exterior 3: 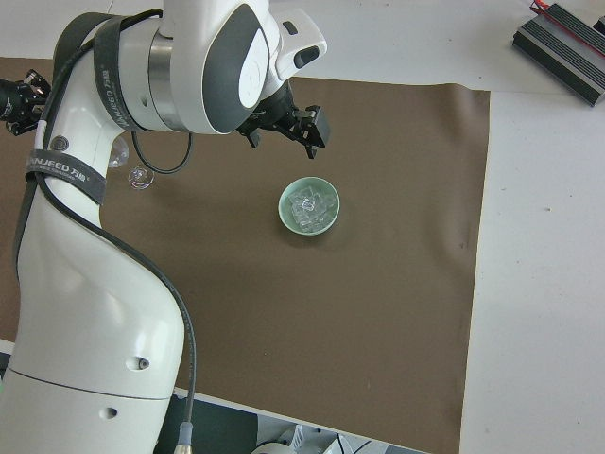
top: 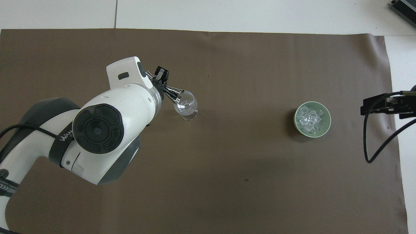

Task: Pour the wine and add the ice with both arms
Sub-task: 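Tilt the jigger over the wine glass with the left gripper, then turn the jigger upright and carry it back with the left gripper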

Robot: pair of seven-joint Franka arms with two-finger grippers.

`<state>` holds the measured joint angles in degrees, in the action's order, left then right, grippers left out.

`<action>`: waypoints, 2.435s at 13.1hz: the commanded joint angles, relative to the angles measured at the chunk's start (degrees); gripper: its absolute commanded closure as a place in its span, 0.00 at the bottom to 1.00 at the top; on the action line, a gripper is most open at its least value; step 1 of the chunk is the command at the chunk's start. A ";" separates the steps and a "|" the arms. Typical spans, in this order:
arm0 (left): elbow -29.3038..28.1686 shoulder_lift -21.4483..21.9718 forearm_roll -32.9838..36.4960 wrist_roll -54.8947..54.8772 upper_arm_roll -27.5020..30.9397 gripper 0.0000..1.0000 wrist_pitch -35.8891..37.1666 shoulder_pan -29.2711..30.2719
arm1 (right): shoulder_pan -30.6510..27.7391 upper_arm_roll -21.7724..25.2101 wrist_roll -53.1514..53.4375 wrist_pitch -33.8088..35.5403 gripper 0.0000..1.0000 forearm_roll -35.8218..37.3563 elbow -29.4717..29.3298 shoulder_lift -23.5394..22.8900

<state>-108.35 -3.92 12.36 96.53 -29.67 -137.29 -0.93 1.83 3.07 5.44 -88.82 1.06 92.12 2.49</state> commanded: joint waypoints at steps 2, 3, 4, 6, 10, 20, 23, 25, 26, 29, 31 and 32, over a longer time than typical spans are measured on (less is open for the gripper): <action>0.77 -0.30 -6.37 -4.50 1.62 1.00 1.33 0.22 | -0.96 -0.34 -1.40 0.58 0.00 -0.45 0.08 0.58; 0.77 -0.30 -8.13 -4.95 1.80 1.00 1.41 0.22 | -0.96 -0.34 -1.40 0.58 0.00 -0.45 0.08 0.58; 0.77 -0.21 -9.71 -5.04 2.24 1.00 1.41 0.22 | -0.96 -0.34 -1.40 0.49 0.00 -0.45 0.08 0.58; 0.95 -0.21 -13.57 -5.56 2.68 1.00 1.50 0.22 | -0.96 -0.34 -1.40 0.58 0.00 -0.45 0.08 0.58; 1.03 -0.12 -20.17 -7.40 6.54 1.00 3.95 -0.39 | -0.96 -0.34 -1.40 0.58 0.00 -0.45 0.08 0.58; 1.47 0.41 -42.65 -21.29 19.99 1.00 16.52 -0.57 | -0.96 -0.34 -1.40 0.58 0.00 -0.45 0.08 0.58; 0.86 0.23 -49.70 -27.78 24.81 1.00 19.60 -0.65 | -0.96 -0.34 -1.40 0.49 0.00 -0.45 0.08 0.58; 0.60 -0.30 -55.31 -31.13 28.42 1.00 22.23 -1.01 | -0.96 -0.34 -1.40 0.58 0.00 -0.45 0.08 0.58; 0.51 -0.47 -58.56 -32.71 31.13 1.00 24.25 -1.27 | -0.96 -0.34 -1.40 0.58 0.00 -0.45 0.08 0.58; 0.16 -2.76 -65.87 -38.76 39.66 1.00 32.15 -1.27 | -0.96 -0.34 -1.40 0.58 0.00 -0.45 0.08 0.58; 0.33 -4.51 -69.29 -40.98 43.45 1.00 36.20 -1.18 | -0.96 -0.34 -1.40 0.58 0.00 -0.45 0.08 0.58; 0.85 -5.91 -71.49 -41.16 46.25 1.00 38.92 -1.27 | -0.96 -0.34 -1.40 0.58 0.00 -0.45 0.08 0.58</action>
<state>-108.17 -7.79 -55.07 57.02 12.42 -102.64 -1.24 1.83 3.07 5.44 -88.82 1.06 92.12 2.49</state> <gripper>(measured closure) 0.789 0.000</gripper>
